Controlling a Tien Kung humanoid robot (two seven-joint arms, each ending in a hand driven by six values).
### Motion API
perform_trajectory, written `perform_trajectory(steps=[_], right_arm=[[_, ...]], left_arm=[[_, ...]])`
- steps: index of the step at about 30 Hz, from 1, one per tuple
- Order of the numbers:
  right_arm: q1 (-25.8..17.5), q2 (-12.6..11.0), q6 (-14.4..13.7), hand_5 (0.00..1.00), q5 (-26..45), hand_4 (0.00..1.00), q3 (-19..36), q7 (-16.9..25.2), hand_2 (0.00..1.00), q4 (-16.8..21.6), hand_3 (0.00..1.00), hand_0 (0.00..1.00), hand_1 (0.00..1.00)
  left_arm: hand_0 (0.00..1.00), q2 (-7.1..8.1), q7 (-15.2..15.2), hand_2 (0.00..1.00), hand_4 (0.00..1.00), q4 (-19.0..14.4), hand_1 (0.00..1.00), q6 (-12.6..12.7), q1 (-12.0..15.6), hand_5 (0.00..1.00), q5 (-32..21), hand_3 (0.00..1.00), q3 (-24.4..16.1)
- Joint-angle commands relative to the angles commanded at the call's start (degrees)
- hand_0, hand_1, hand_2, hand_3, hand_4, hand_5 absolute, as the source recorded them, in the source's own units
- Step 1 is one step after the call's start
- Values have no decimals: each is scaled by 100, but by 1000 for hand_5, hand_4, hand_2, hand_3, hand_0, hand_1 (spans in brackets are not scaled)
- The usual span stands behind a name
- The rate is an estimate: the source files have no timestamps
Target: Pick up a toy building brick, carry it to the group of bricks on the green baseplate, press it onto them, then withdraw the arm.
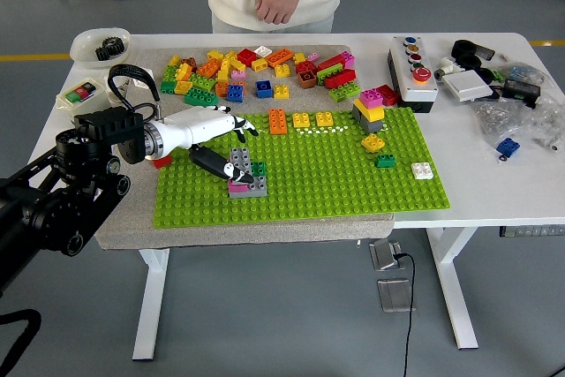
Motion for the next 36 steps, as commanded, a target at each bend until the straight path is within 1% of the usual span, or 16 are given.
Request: perform_trajectory(steps=[2,7,11,12,16,18,21,25,28,32,36], right_arm=[[-1,-1,1,572,-1,855,0,0,681,0,642,745,640],[10,-5,2,571,4,855,-12,4,681,0,642,745,640],[14,-6,1,571,7,855,-16,6,681,0,642,745,640],[8,-6,3,572,1,855,-4,2,681,0,641,745,641],[0,-11,8,572,-8,855,17,0,681,0,641,745,641],[10,-15,4,573,-3,855,23,2,682,0,642,745,640],[22,-10,-1,573,14,855,19,10,682,0,642,745,640],[17,-5,2,572,16,855,18,9,681,0,642,745,640],[18,-11,-1,572,13,855,29,8,681,0,642,745,640],[17,-15,-1,571,17,855,31,8,681,0,642,745,640],[21,-16,-1,572,19,855,33,14,681,0,642,745,639]], left_arm=[[998,-19,5,749,998,-36,892,27,10,684,-18,840,23],[998,-137,46,765,998,-31,900,153,-1,679,-63,841,73],[998,-159,74,765,998,-89,900,119,41,679,-44,841,113],[998,-140,85,718,998,-195,893,90,89,676,-26,842,120],[998,-70,106,718,998,-507,893,47,187,676,49,842,125],[998,-27,104,708,998,-589,891,24,213,670,76,841,145],[998,31,90,708,998,-646,891,-12,250,670,76,841,177],[998,63,78,707,998,-705,897,-20,278,674,76,844,191],[998,124,69,707,998,-781,897,-21,326,674,76,844,286],[998,134,68,710,998,-818,906,-21,358,673,76,845,310],[998,174,76,716,998,-951,915,-27,382,673,76,851,341]])
